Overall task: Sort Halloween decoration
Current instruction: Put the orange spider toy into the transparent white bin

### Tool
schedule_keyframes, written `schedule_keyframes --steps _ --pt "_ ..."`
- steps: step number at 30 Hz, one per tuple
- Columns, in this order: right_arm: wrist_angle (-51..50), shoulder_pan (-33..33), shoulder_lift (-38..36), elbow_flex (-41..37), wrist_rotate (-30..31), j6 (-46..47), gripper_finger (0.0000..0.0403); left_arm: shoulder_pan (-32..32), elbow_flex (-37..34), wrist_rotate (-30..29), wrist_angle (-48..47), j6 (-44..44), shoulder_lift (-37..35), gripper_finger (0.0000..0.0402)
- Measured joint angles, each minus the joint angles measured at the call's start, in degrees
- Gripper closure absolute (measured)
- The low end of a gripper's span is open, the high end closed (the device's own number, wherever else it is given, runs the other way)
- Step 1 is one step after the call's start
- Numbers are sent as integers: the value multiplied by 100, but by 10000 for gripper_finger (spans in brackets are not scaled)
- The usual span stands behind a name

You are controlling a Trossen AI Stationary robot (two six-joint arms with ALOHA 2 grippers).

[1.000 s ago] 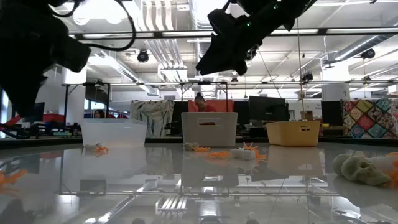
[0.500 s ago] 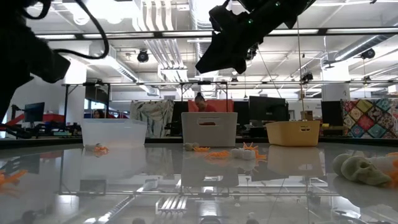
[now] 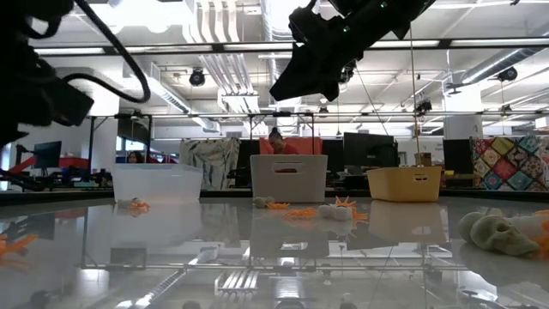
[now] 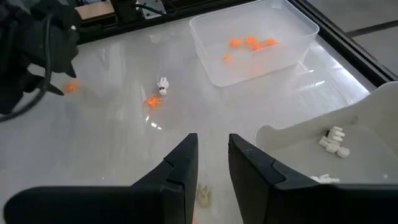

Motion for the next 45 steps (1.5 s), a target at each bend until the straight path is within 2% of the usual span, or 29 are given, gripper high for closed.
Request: schedule_keyframes --steps 4,10,15,26,31,39,45 --pt "0 0 0 -4 -1 -34 330 -4 122 -8 -62 83 327 215" --pt "-2 2 0 -4 0 -18 326 -15 172 -4 -60 117 493 219" --pt "-12 76 0 -16 -1 33 324 -16 165 -16 -63 214 458 247" --pt "-13 314 0 -17 1 76 334 -15 139 -34 -175 540 464 342" --pt "-15 319 0 -17 0 184 332 -15 134 -37 -190 678 467 361" --pt "-14 317 0 -17 2 184 331 -15 137 -41 -174 703 467 365" --pt "-15 317 0 -17 3 177 333 -15 258 -115 -224 727 456 397"
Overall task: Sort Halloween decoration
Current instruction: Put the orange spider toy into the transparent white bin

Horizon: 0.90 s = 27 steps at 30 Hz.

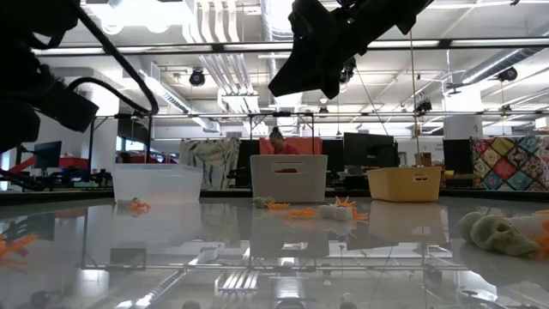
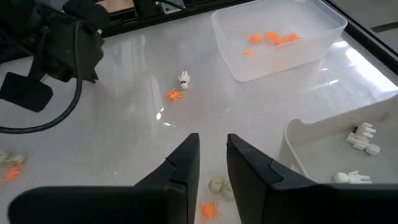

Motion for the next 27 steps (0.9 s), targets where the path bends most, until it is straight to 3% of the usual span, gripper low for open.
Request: schedule_keyframes --steps 10,21,27 --pt "-234 0 0 -2 -2 2 333 5 642 -421 -287 572 -100 401" --pt "-766 9 0 11 -4 198 339 225 1701 -2250 -523 2042 -835 401" --pt "-1096 9 -65 20 -7 399 337 801 1956 -3198 -653 3098 -1419 402"
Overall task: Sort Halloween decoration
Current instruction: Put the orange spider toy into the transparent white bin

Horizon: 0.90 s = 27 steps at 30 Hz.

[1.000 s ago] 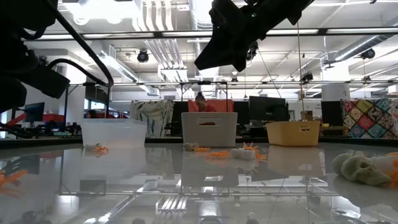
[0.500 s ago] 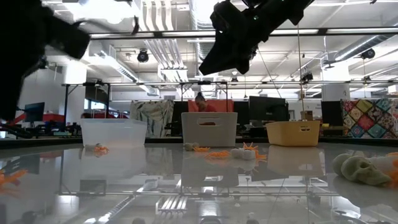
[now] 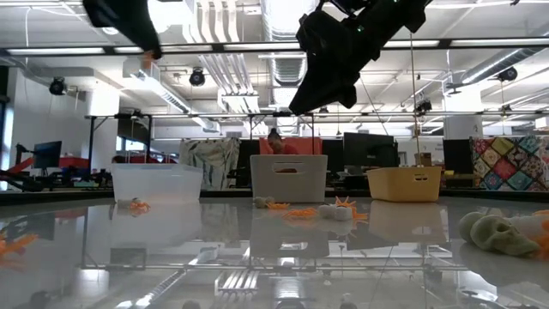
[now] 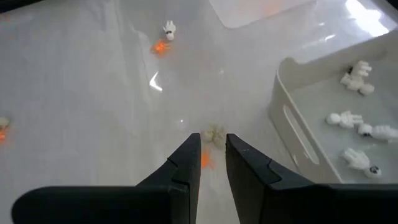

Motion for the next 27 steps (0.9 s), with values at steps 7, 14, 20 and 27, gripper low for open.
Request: schedule_keyframes --steps 7,14,20,27 --pt "-269 66 -222 0 -2 88 337 1391 -336 -236 -59 1451 -554 402" --pt "-350 300 -439 0 0 138 337 3467 -964 -223 245 2782 -684 401" --pt "-354 541 -489 0 0 288 337 5057 -1351 195 1125 3784 -382 401" --pt "-465 825 -501 0 -2 621 337 5999 -1385 330 1683 4480 300 401"
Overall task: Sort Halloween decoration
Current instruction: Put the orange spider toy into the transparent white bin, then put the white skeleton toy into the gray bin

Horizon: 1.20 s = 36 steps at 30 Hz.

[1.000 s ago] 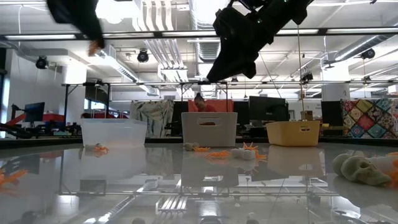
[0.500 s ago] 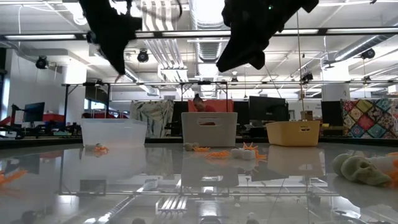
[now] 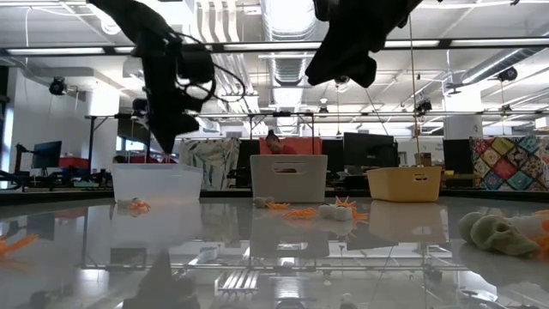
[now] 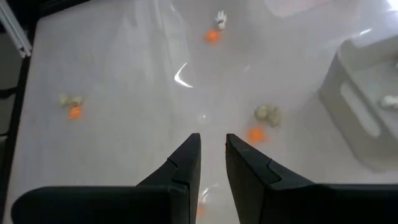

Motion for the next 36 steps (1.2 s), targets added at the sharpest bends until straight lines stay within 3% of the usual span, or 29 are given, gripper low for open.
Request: schedule_keyframes --steps 12,25,36 --pt "-438 404 -1 0 -1 601 337 46 -1 -7 283 219 459 393" --pt "-976 708 -4 0 -433 1779 337 -33 0 -10 281 163 433 298" --pt "-2325 996 34 -61 -595 3363 337 -1208 0 -43 387 -256 -375 281"
